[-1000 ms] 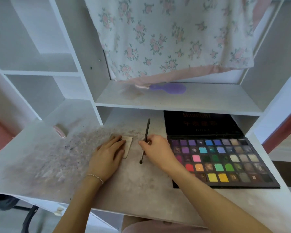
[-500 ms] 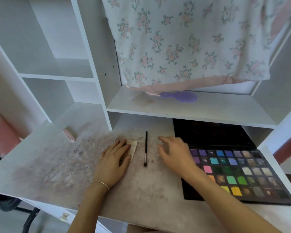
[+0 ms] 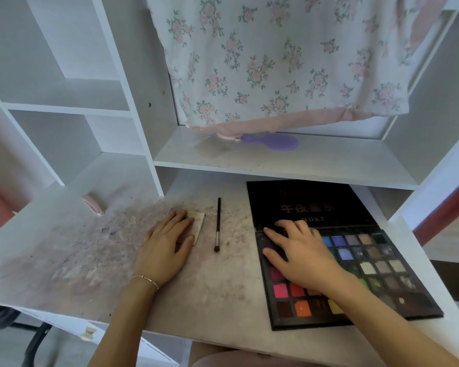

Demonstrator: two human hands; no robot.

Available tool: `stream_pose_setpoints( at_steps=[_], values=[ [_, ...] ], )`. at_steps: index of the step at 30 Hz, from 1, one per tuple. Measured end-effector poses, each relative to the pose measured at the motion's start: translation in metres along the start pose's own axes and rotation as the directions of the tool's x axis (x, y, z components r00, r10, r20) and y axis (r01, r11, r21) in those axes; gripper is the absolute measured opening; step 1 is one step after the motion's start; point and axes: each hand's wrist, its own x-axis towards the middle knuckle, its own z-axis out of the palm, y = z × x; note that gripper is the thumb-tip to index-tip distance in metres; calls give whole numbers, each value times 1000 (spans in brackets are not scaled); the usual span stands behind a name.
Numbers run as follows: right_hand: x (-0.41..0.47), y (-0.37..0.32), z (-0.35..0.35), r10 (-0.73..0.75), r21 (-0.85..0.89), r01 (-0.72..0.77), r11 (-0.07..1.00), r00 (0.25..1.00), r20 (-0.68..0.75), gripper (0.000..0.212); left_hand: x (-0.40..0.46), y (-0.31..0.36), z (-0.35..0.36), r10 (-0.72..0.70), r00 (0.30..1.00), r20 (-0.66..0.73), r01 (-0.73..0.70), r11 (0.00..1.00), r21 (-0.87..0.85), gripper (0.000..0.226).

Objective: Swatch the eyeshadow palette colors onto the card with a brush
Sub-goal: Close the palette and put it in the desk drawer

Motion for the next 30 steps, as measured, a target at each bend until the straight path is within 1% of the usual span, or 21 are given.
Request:
stream_pose_setpoints(
  at_steps=[4,8,10,12,13,15,18,20,21,22,24,25,27,30],
  values=[
    [-12,-32,7,-71,55,71,996,997,-1,59,0,2,-2,-6,1000,-9,6,1000,-16,42],
    [-12,-51,9,-122,106,119,987,992,20,58,-1,9,-9,-34,998,-55,27,992,-120,38],
    [-11,-50,5,-125,178,122,976,992,8,53,-2,13,-14,-43,996,-73,30,984,-176,34],
    [-11,-43,1,-102,279,104,955,995,-21,48,-5,16,-19,-60,994,-92,42,981,-187,31],
    [-12,-37,-1,-79,312,87,946,996,-40,47,-6,19,-21,-71,991,-116,49,982,-181,30],
    [-11,-19,-5,8,333,19,943,997,-81,45,-12,30,-25,-81,974,-211,43,983,-180,27],
    [-12,17,-11,222,344,-169,923,967,-121,46,-26,56,-28,-55,928,-369,-24,978,-207,22],
    [-13,40,-13,349,319,-295,901,929,-126,49,-34,73,-25,-11,921,-390,-66,981,-182,23],
    [-14,50,-14,396,307,-347,886,911,-113,50,-36,80,-23,-9,936,-351,-72,973,-217,23],
    [-14,57,-15,431,303,-388,871,898,-90,51,-37,88,-20,-28,962,-273,-55,955,-292,23],
    [-15,67,-16,470,342,-425,838,881,-57,51,-38,103,-11,-69,995,-66,34,898,-439,29],
    [-15,70,-18,481,404,-421,812,875,-56,49,-37,108,-7,-87,996,18,85,886,-455,34],
    [-16,72,-22,508,554,-392,734,859,-66,46,-36,113,0,-103,986,132,154,869,-470,47],
    [-18,74,-23,531,651,-365,666,845,-70,42,-33,116,1,-132,954,270,272,762,-588,54]
  ],
)
